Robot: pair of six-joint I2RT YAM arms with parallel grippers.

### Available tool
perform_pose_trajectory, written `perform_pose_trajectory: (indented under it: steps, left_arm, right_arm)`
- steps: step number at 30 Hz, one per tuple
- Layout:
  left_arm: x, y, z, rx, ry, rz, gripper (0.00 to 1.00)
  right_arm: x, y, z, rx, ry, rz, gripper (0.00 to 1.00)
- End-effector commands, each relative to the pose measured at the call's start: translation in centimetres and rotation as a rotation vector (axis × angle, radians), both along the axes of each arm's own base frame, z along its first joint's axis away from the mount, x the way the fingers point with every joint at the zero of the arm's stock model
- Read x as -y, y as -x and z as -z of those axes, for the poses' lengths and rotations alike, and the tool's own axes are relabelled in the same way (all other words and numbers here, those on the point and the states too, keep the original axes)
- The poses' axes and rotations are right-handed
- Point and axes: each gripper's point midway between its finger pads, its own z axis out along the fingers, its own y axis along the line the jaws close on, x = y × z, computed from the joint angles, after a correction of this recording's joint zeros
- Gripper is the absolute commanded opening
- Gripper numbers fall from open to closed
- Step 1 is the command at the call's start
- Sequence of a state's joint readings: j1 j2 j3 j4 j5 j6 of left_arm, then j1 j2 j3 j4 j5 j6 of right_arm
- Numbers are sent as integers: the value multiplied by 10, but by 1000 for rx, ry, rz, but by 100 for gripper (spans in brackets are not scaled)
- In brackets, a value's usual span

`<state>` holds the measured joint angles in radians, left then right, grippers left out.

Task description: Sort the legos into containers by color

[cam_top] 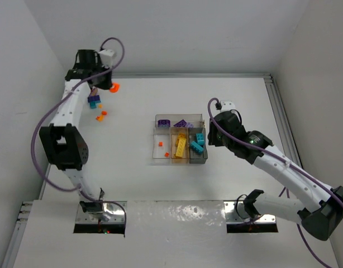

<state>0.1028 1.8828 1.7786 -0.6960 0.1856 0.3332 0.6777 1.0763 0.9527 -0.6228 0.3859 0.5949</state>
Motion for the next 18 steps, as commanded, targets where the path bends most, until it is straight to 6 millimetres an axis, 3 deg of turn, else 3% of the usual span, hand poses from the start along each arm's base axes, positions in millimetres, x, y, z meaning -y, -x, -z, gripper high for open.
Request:
perform_pose_trajectory:
  steps: [1,3,4,9,15,16,18]
  left_arm:
    - [111,51,-39,23,51,347,0]
    - [144,79,-31,-15,40,478,0]
    - [175,102,-22,-69,54,584,0]
    - [233,164,32,-235,35,837,0]
    - [259,186,82,-301,60,872,1]
    - [265,187,86,-293,63,886,10]
    - [271,188,94,-299,78,884,16]
  right_arm:
    - [-6,-8,-19,64,-47,7,36]
    - [-6,-8,-18,63,-44,4,36]
    - [-5,-7,-19,63,-44,6,36]
    - [-5,-5,-19,67,-52,2,36]
    - [1,0,-21,74,-55,14,36]
    - [2,0,-19,72,-52,16,36]
    - [4,2,-21,76,-57,23,36]
